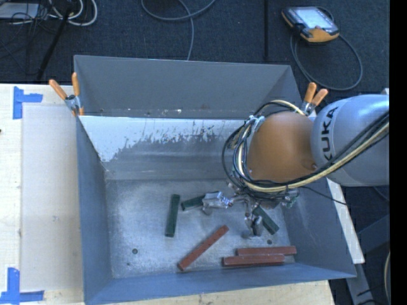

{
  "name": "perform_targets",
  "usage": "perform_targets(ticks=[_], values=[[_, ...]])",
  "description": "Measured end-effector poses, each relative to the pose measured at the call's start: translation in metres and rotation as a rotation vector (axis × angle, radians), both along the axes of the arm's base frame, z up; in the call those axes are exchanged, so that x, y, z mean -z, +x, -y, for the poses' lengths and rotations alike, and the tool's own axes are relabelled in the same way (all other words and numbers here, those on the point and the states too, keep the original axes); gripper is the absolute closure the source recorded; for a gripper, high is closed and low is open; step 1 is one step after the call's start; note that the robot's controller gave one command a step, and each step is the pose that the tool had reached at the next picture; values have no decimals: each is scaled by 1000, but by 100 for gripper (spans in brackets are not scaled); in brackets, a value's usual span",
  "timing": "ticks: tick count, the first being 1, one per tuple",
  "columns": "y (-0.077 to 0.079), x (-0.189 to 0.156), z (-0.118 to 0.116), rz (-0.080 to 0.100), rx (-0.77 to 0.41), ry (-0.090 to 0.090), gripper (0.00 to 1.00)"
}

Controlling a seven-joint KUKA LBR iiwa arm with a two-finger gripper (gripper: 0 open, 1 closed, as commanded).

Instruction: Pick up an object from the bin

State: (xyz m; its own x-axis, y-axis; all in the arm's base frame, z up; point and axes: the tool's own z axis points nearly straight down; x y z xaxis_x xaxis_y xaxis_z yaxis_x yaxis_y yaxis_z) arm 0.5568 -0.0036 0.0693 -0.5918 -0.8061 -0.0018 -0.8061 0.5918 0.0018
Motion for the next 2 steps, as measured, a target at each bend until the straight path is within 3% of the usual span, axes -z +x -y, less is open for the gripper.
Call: perform_targets(ticks=[1, 2], values=[[0, 0, 0, 0, 1, 0, 0], [-49, -2, -55, 8, -412, 0, 100]])
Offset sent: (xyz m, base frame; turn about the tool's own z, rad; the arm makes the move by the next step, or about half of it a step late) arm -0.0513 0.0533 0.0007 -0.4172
